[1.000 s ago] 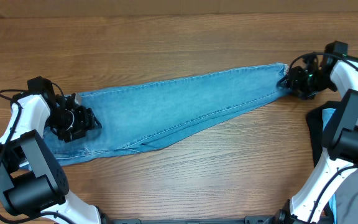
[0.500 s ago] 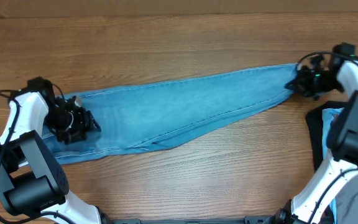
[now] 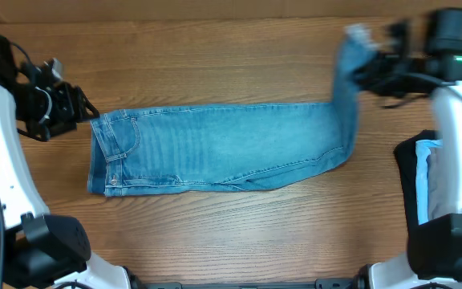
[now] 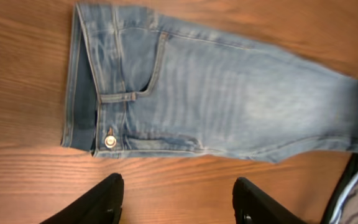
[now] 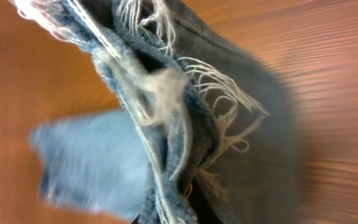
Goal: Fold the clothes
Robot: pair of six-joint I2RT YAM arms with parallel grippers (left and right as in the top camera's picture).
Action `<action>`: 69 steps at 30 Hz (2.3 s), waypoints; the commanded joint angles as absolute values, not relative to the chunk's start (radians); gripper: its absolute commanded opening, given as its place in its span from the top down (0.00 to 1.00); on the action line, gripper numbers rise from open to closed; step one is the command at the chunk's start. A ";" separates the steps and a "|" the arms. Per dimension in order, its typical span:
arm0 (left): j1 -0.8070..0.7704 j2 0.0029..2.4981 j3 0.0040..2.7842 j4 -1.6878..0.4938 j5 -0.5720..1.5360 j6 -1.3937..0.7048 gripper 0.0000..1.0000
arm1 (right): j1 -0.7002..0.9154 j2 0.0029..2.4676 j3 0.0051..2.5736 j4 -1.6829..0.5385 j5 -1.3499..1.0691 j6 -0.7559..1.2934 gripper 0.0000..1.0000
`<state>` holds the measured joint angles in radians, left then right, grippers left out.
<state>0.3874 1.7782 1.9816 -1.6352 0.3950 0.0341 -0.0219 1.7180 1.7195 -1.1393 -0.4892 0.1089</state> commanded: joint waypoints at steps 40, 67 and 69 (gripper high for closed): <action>0.427 1.755 1.954 -1.616 0.326 0.030 0.04 | 0.474 1.876 1.722 -1.277 -0.340 0.242 0.27; 0.479 2.362 1.587 -1.125 0.421 0.364 0.22 | 0.470 1.658 1.723 -1.352 -0.345 0.209 0.10; 0.463 2.362 1.557 -1.103 0.419 0.358 0.29 | 0.470 1.658 1.723 -1.343 -0.345 0.209 0.11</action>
